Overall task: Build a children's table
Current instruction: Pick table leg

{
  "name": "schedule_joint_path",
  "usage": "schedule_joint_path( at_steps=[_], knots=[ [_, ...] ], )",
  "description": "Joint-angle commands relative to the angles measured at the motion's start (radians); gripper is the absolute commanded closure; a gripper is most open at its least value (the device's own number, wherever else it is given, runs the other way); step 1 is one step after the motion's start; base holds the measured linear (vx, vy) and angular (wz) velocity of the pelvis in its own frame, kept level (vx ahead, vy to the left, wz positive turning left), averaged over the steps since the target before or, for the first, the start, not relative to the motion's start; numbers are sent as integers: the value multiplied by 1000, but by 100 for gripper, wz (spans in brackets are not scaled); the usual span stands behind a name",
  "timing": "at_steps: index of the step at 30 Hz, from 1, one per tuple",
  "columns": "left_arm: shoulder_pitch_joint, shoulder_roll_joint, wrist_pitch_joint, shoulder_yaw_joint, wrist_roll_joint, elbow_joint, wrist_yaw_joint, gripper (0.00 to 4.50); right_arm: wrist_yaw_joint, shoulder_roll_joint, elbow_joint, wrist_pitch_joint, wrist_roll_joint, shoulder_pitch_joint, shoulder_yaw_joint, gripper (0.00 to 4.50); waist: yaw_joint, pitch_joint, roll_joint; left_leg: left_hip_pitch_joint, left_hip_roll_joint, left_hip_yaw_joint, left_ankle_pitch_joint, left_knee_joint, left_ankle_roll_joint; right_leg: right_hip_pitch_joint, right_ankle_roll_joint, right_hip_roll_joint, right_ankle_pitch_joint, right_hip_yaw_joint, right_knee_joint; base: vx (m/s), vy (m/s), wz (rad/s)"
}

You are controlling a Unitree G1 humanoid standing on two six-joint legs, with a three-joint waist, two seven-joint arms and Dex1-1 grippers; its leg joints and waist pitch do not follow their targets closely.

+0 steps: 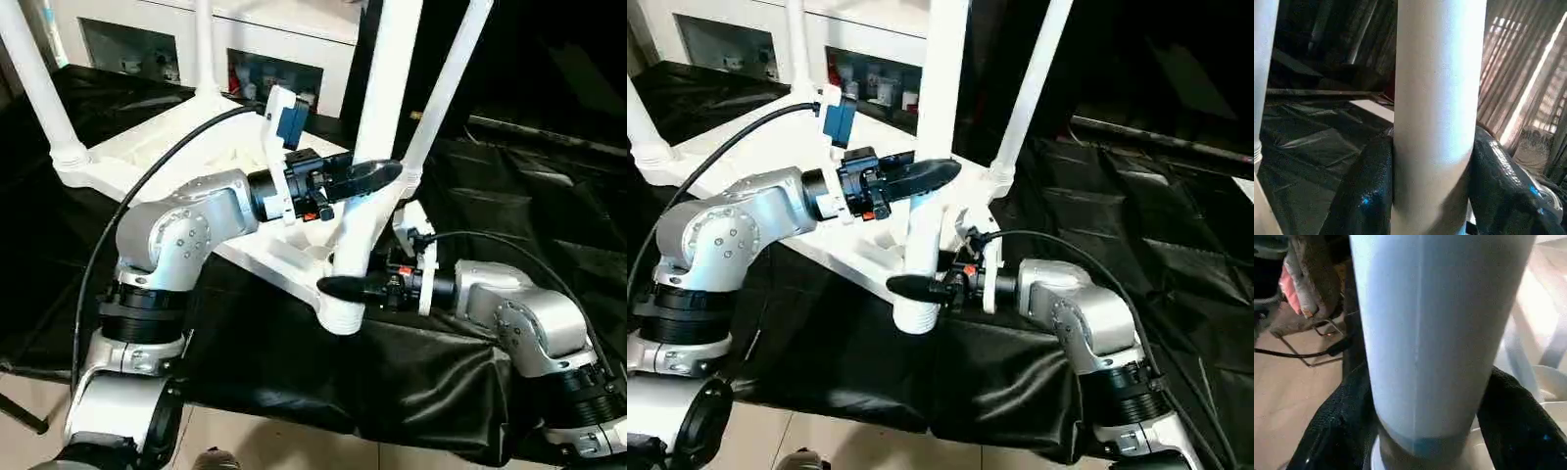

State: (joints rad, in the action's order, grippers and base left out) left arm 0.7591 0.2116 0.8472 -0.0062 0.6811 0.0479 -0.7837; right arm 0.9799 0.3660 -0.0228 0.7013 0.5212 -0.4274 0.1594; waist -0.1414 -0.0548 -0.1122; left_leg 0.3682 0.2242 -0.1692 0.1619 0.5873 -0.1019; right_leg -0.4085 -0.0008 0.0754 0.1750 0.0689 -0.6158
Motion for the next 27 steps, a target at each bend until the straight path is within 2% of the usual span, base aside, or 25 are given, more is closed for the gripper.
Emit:
schedule_joint_path(
  at_steps=[1, 6, 7, 10, 11, 12, 15, 24, 25, 27],
  knots=[
    [14, -7, -10, -11, 6, -3, -9, 271, 1, 9, -7, 18, 19, -2, -35, 156, 3, 66, 2, -9, 3, -9, 179, -65, -41, 54, -119, 53, 237, -38, 69, 0, 0, 0],
    [20, -9, -17, -10, 1, 4, -14, 271, 3, 12, -7, 37, 25, -3, -34, 156, 3, 67, 3, -9, 3, -9, 170, -65, -43, 54, -116, 53, 232, -38, 68, 0, 0, 0],
    [20, -9, -16, -10, 2, 4, -16, 271, 2, 13, -6, 40, 27, -4, -33, 183, 3, 67, 2, -9, 3, -9, 169, -64, -43, 54, -117, 53, 230, -38, 68, 0, 0, 0],
    [21, -8, -16, -11, 2, 3, -17, 271, -2, 14, -6, 43, 28, -4, -32, 195, 3, 67, 2, -9, 4, -8, 169, -65, -45, 55, -119, 53, 226, -38, 67, 0, 0, 0],
    [22, -10, -16, -9, 3, 4, -16, 271, -3, 15, -6, 47, 30, -5, -33, 221, 3, 66, 5, -10, 3, -9, 173, -64, -46, 54, -118, 53, 231, -38, 68, 0, 0, 0],
    [22, -12, -16, -7, 3, 4, -14, 271, -2, 16, -5, 50, 32, -4, -33, 230, 3, 67, 2, -9, 3, -9, 173, -64, -45, 55, -117, 53, 231, -38, 68, 0, 0, 0],
    [24, -15, -18, -4, 4, 6, -12, 271, 4, 21, -1, 57, 35, 2, -30, 249, 3, 66, 3, -9, 3, -9, 172, -64, -45, 55, -117, 53, 230, -38, 68, 0, 0, 0],
    [25, -15, -44, -4, -11, 0, -10, 273, 1, 26, 3, 58, 31, 8, -28, 257, 3, 67, 3, -10, 4, -9, 167, -64, -45, 55, -120, 53, 222, -38, 67, 0, 0, 0],
    [23, -8, -52, -15, -21, -4, -18, 238, -1, 25, 0, 54, 29, 7, -30, 257, 3, 67, -1, -9, 4, -9, 167, -63, -44, 55, -118, 53, 226, -38, 68, 0, 0, 0],
    [22, -3, -52, -20, -23, -7, -25, 203, -11, 19, -9, 40, 23, 2, -38, 257, 2, 68, 0, -9, 3, -9, 164, -63, -45, 55, -117, 54, 225, -38, 67, 0, 0, 0]
  ],
)
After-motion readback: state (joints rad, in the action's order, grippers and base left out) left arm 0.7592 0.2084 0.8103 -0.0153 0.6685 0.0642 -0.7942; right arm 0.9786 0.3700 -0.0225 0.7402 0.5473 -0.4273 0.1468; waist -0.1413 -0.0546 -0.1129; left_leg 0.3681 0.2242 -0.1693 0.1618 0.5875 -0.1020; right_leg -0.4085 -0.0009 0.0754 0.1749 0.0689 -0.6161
